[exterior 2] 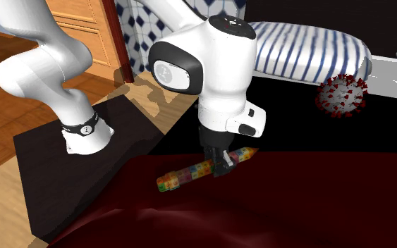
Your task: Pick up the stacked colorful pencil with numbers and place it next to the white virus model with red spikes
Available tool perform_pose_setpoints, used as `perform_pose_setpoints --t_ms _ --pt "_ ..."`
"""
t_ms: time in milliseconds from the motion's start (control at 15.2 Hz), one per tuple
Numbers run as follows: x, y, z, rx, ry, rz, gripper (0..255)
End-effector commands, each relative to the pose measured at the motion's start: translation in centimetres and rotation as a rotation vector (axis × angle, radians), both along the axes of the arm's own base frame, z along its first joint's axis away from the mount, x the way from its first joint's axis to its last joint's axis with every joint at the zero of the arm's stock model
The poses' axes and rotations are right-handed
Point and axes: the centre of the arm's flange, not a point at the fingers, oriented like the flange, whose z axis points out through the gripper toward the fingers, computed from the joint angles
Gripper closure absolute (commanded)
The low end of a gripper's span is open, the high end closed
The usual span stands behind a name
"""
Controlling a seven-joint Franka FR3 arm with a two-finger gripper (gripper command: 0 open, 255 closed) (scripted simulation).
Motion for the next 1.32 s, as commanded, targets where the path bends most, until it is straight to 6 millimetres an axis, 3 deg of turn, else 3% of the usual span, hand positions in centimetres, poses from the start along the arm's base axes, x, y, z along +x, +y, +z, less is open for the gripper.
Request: perform_pose_setpoints --t_ms 0,1254 --pt "0.0 0.0 0.5 0.0 0.0 0.001 255" --pt "0.0 0.0 10.5 0.0 0.0 0.001 255"
